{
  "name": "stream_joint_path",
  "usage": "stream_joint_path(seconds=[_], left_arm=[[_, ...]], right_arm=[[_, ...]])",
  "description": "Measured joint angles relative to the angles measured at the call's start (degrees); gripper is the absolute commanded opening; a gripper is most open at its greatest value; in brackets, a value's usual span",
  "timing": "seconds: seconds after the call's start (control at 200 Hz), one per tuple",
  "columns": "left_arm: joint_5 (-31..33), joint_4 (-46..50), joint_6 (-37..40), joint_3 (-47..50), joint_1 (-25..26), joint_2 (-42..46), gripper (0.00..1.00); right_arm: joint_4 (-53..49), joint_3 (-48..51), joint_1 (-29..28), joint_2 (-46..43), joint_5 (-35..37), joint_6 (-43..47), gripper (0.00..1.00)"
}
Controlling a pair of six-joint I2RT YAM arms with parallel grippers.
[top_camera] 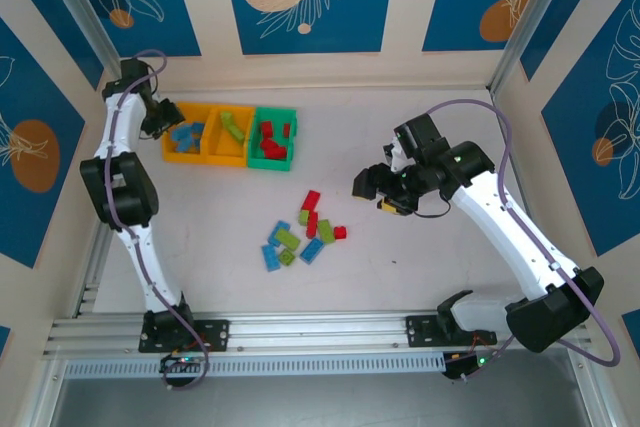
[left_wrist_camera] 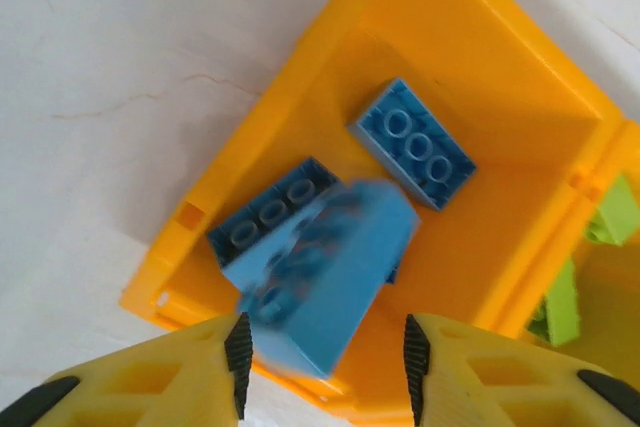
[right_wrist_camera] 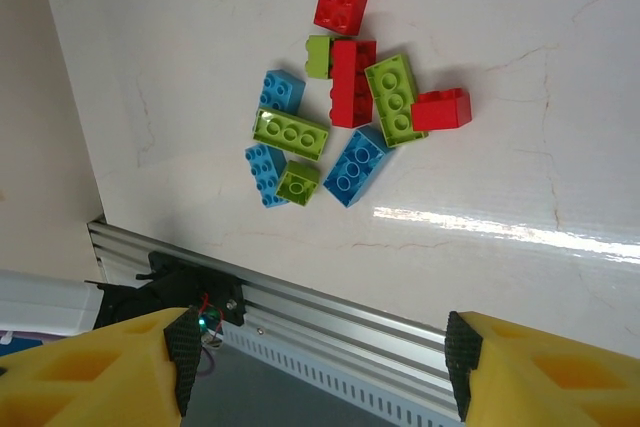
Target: Sort the legos into containers by color
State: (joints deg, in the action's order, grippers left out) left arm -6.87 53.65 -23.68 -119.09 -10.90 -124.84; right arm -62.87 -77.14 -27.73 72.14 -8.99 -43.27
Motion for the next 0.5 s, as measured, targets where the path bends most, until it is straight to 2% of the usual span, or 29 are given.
stream_joint_path(seconds=[0.14,0.305,0.415,0.5], left_arm=[[-2.7,-0.9,-0.1,1.3,0.5,4.0,0.50],[-5.8,-3.8,-1.2,14.0,2.6,20.5,0.54],[-6.8,-5.2,-1.3,22.4,8.7,34.6,0.55],[-5.7,-5.6,-0.2,28.3,17.6,44.5,0.55]], right_arm=[[0.7,0.0,0.0,0.1,-0.1,-0.3,0.68],[3.7,-0.1,-0.7,3.6,-0.4,-0.7,0.68],[4.8,-1.5,-2.6,9.9,-0.3,-0.7,0.68],[5.4,-3.0,-4.6,14.5,-0.2,-0.7,0.68]])
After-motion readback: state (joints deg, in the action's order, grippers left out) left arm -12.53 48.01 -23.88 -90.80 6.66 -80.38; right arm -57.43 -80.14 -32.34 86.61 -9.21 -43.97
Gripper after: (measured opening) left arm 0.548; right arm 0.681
